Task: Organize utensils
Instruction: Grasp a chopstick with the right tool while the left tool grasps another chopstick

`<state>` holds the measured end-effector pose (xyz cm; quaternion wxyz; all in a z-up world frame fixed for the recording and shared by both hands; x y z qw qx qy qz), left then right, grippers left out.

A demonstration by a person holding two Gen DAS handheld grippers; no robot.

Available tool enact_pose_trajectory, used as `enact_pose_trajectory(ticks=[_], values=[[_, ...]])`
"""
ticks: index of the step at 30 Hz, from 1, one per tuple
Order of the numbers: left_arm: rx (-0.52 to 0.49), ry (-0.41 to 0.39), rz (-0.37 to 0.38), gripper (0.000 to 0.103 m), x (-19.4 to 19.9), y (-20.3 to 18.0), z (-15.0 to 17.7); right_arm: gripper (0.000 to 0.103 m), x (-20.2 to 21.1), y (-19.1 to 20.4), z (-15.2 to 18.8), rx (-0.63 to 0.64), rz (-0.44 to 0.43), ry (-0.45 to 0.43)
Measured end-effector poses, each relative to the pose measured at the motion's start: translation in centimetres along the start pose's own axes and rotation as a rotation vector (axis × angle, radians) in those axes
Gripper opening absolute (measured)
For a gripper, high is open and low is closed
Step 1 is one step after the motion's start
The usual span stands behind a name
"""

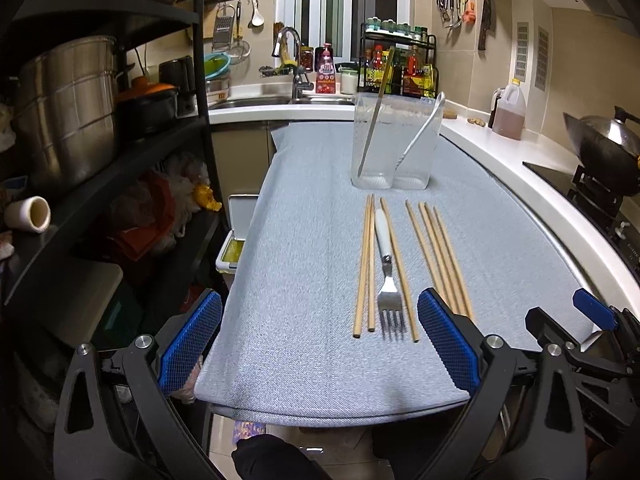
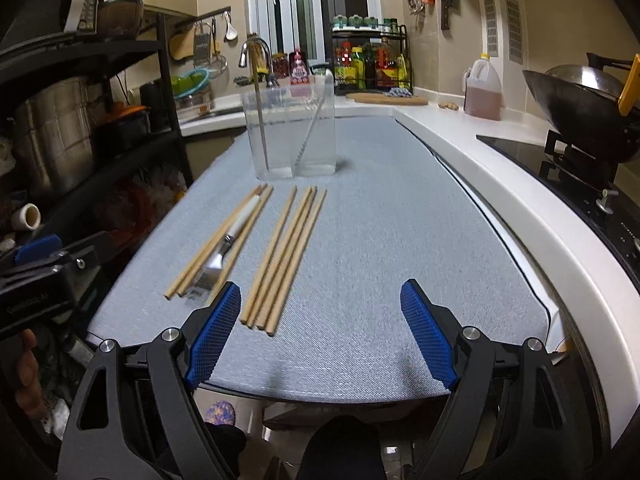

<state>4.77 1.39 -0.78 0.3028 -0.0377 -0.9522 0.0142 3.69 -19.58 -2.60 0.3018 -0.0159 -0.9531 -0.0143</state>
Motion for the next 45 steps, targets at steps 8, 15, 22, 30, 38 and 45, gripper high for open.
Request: enact_pose_trajectory(ticks=[8,15,22,30,38,45], values=[[-0.053,0.031,0.021,0.086,-3.8,-0.4,1.8,0.058,-3.7,0.3,1.6,0.003,-0.010,0.069],[-0.039,0.076,0.036,0.071,-6.5,0.0,2.7,0.050,-5.4,1.2,1.7,0.019,-0.025,0.070],[-0.058,0.070,0.052,0.066,-7.5,0.0,3.5,0.040,-5.7,2.0,2.0,0.068,-0.015,0.022],[-0.063,0.059,0.065,0.066,-8.2,-0.2,3.1,0.040,-6.2,2.7,2.2,0.086,-0.018,0.040],[-0.084,0.037,0.089,0.052,-8.3,-1.0,3.2,0.037,-5.9,1.9,3.4,0.049,-0.023,-0.058],[-0.110,0.010,0.122,0.013,-8.0,-2.3,3.5,0.015,-5.7,1.9,4.2,0.022,-0.076,-0.135]])
Point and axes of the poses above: each gripper's, at about its wrist camera, not at the fingertips, and x roughly against the way its jaws point, y to its left, z to its underside, the point moved 2 cm from there along -x, roughly the way its jaws point, and after that the axes turned 3 degrees about z, right-handed, at the moved point
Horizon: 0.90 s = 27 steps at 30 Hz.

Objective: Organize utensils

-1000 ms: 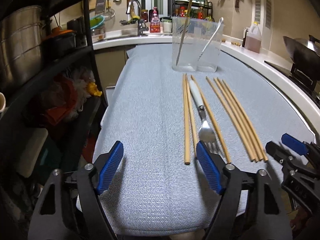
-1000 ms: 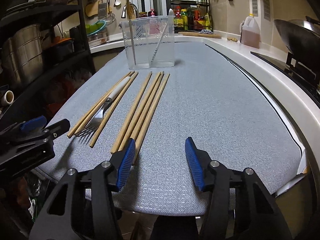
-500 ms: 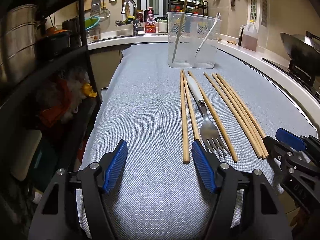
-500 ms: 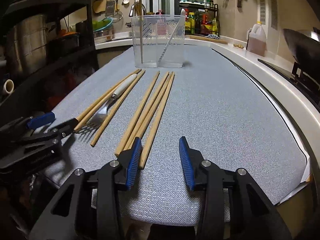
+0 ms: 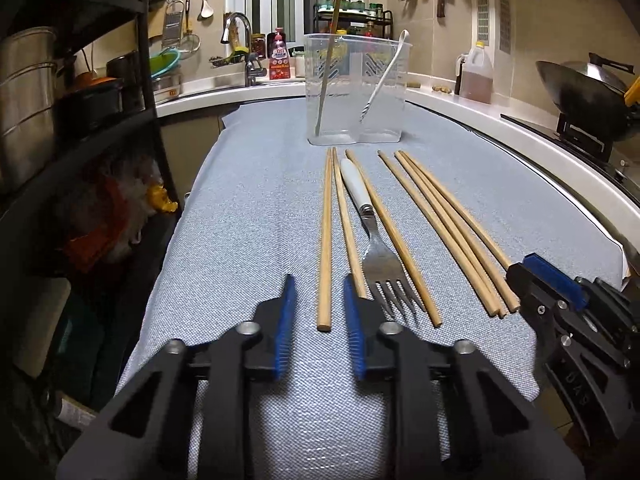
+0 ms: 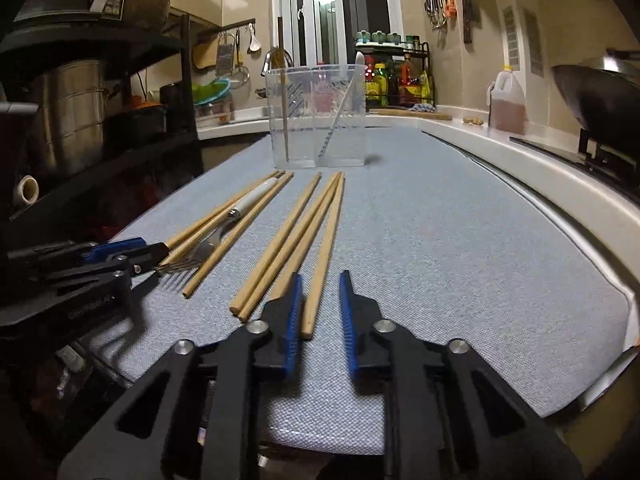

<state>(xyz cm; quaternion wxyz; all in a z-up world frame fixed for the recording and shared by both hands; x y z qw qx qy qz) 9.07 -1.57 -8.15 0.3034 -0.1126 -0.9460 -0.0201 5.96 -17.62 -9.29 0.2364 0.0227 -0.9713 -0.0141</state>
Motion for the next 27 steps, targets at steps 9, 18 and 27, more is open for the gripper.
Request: enact_pose_trajectory(ticks=[9,18,27], values=[[-0.018,0.022,0.019,0.006,1.9,-0.3,-0.8,0.006,0.8,0.1,-1.4,0.024,-0.021,0.081],[0.009,-0.052,0.035,0.006,6.2,-0.1,-2.7,0.006,5.7,0.3,-3.2,0.074,-0.042,-0.012],[0.001,-0.138,0.028,0.006,9.3,0.0,-5.3,0.006,6.4,-1.3,-4.9,0.042,-0.009,-0.002]])
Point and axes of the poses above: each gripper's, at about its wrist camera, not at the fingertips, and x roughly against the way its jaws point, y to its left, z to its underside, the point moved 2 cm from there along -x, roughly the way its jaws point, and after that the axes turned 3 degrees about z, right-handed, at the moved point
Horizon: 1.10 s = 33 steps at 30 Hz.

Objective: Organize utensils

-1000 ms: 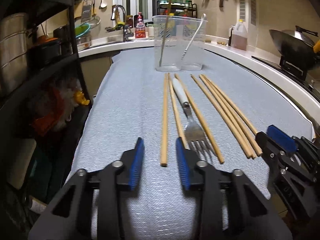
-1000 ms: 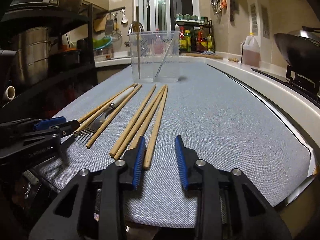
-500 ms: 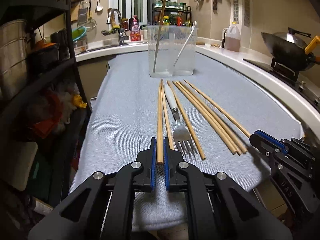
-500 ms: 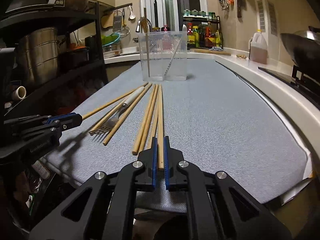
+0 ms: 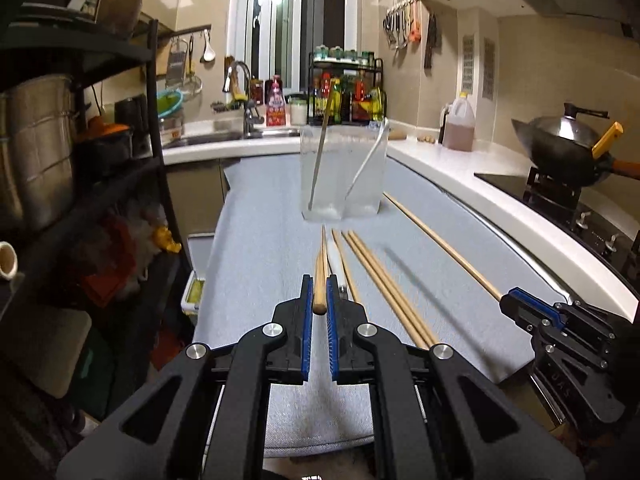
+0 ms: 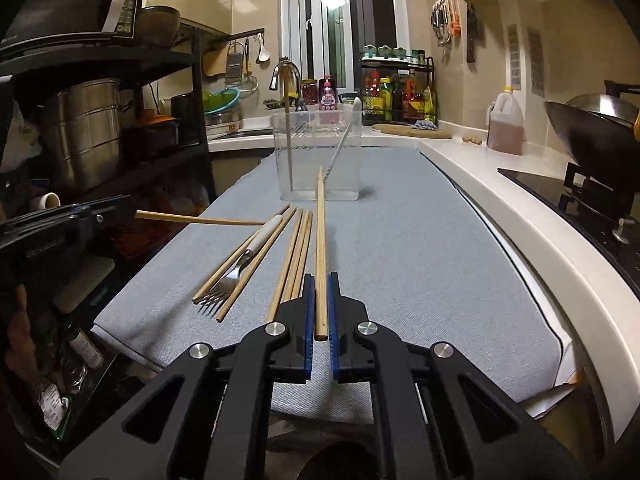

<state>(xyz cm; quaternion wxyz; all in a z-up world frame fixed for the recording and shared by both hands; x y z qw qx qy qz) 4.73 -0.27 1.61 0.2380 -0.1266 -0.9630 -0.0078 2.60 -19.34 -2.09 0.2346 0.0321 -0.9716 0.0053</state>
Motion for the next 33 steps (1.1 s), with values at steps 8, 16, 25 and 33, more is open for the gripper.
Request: enact_pose_trajectory(ticks=[8,16,25,33], values=[[-0.012,-0.010,-0.029,0.006,-0.2,0.1,-0.8,0.006,-1.8,-1.1,0.0,-0.019,-0.023,0.043],[-0.009,0.021,-0.038,0.006,-0.9,0.5,0.0,0.007,-5.0,-2.3,3.2,-0.064,-0.020,0.118],[-0.004,0.048,-0.039,0.006,-1.7,0.7,0.5,0.016,-5.4,-3.0,4.6,-0.093,-0.054,0.086],[-0.004,0.055,-0.037,0.006,-1.9,0.7,0.5,0.017,-3.7,-2.4,6.3,-0.007,-0.024,-0.010]])
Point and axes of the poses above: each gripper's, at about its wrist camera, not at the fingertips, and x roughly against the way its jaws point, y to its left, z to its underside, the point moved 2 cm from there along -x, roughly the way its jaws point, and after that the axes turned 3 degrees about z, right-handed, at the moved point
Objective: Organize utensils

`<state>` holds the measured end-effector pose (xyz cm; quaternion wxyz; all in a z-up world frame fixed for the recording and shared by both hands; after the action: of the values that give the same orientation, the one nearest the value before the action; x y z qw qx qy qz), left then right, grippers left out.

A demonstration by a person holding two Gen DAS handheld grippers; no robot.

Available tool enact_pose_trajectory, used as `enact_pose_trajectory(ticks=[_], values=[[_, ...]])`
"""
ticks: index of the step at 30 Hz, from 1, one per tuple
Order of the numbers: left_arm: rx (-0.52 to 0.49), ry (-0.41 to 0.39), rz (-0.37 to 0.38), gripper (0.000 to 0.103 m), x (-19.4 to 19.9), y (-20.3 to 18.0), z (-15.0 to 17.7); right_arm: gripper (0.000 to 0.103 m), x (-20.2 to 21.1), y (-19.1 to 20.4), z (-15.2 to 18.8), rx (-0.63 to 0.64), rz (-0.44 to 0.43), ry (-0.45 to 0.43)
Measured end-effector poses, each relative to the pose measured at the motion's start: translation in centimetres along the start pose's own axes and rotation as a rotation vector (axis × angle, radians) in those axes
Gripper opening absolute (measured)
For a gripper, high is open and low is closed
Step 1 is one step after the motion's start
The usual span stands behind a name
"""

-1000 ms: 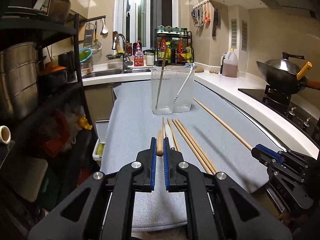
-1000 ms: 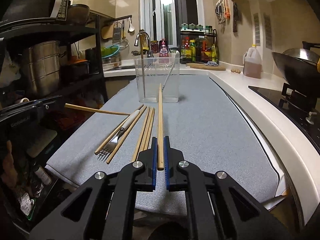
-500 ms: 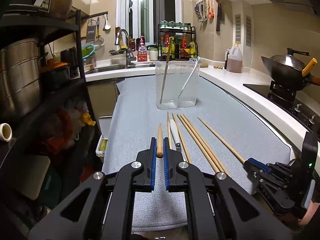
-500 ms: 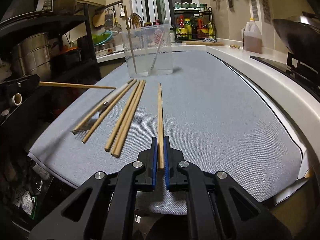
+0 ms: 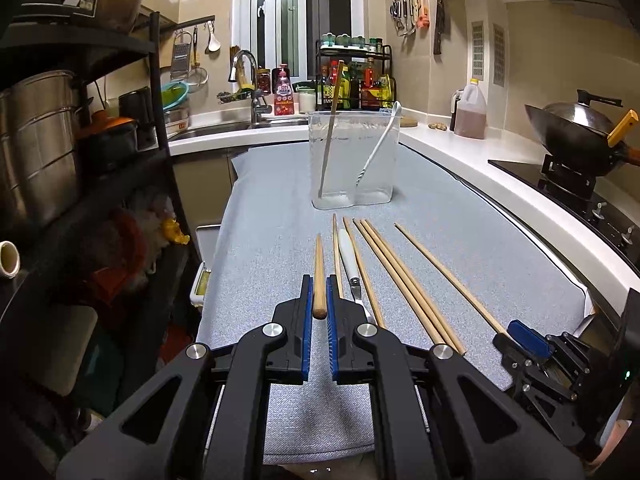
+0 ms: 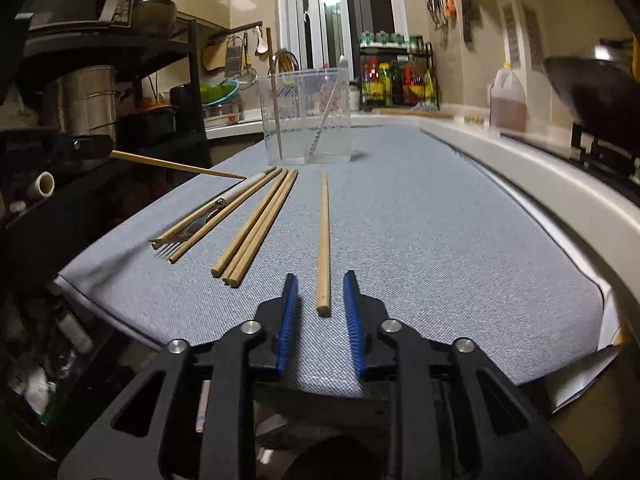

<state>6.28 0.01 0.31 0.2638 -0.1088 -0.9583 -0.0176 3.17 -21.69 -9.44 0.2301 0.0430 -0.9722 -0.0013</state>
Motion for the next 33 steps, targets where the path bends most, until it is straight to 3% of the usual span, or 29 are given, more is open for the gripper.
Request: enact_pose_trajectory(ticks=[1,7,21,28,33], values=[[-0.001,0.004,0.000,0.006,-0.1,0.0,0.0,0.006,0.0,-0.1,0.0,-0.001,-0.003,-0.004],[-0.001,-0.011,-0.008,0.006,0.5,-0.3,-0.3,0.007,1.0,-0.6,-1.8,-0.010,-0.004,0.012],[-0.044,-0.120,0.014,0.006,2.3,-0.8,-5.2,0.007,3.7,-0.2,-9.7,-0.002,-0.036,-0.109],[-0.036,-0.122,0.031,0.006,1.7,0.0,-7.2,0.007,3.2,0.0,-14.3,0.000,-0.043,-0.119],[-0.018,-0.112,0.056,0.006,1.1,0.6,-8.5,0.006,2.7,0.1,-15.8,0.033,-0.044,-0.136]])
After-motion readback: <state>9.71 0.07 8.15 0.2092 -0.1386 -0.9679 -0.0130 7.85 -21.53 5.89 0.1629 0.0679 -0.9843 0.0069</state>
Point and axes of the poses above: each gripper's, at about its wrist camera, not at the fingertips, and x roughly against the way its jaws point, y to its left, z to its underside, the point moved 2 cm from there along -x, roughly the way its jaws point, and after that the axes turned 3 degrees about z, right-handed, at the moved point
